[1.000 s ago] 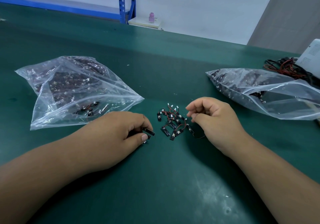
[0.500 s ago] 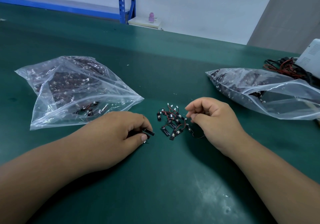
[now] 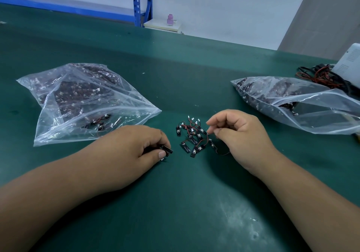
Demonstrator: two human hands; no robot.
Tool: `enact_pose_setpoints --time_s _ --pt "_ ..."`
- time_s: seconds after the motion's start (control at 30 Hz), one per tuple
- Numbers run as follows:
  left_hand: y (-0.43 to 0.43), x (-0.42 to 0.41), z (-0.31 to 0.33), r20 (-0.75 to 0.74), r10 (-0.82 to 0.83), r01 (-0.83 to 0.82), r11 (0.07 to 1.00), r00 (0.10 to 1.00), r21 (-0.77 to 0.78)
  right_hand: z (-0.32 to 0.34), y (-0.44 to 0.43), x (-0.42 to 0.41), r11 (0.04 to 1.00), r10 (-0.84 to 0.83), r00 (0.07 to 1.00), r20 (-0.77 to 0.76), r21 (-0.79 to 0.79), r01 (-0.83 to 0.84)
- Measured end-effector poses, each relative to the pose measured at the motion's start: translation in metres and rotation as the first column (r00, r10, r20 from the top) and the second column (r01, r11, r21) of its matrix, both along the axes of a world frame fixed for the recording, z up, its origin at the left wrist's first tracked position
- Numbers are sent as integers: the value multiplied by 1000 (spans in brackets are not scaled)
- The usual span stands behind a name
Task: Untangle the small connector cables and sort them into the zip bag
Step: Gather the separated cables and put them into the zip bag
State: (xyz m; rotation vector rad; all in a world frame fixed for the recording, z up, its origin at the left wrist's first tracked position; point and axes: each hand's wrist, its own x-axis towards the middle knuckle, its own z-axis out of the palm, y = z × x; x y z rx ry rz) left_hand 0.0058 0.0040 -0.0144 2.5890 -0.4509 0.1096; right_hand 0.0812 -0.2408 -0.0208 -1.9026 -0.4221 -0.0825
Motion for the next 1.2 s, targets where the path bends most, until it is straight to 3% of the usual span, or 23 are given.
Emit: enact_pose_setpoints --time_s 0.33,0.5,0.7,0.9,1.2 --pt "1 1 0 -1 -5 5 1000 1000 1 -1 4 -8 975 151 982 112 -181 -130" --pt "0 1 0 -7 -6 6 1000 1000 -1 -4 3 -8 957 188 980 68 -235 -168" --pt "0 1 0 -6 -5 5 1000 1000 4 -2 3 -5 975 165 985 39 -155 -157" --pt "0 0 0 -8 -2 2 1000 1000 8 -2 1 0 997 52 998 -24 66 -50" --pt "0 1 0 -5 -5 5 1000 1000 9 0 2 1 988 -9 998 -70 152 19"
